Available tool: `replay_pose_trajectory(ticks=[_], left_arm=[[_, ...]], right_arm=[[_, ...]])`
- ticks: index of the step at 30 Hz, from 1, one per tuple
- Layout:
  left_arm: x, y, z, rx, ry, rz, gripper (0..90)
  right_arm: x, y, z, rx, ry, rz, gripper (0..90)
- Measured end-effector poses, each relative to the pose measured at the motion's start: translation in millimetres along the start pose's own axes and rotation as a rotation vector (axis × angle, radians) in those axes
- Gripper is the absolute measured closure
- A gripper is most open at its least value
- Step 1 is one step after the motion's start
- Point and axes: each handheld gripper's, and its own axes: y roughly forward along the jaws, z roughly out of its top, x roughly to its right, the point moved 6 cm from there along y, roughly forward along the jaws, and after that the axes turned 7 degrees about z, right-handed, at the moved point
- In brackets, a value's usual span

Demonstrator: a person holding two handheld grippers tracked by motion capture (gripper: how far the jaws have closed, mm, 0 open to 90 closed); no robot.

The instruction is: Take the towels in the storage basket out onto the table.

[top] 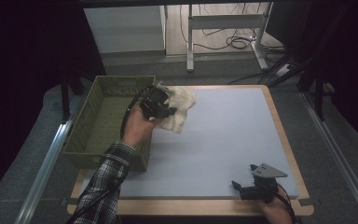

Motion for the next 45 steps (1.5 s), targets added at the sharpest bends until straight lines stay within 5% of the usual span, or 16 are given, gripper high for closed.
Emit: replay_pose_trajectory(ticks=[20, 45], left_arm=[[57.0, 55.9, 4.1, -0.022, 0.029, -0.089, 77.9], [97.4, 127.6, -48.7, -0.066, 0.0, -0.151, 70.3]], right_arm=[[0.2, -0.2, -0.1, 0.0, -0.001, 0.001, 1.7], [0.2, -0.2, -0.2, -0.001, -0.003, 0.002, 1.7]])
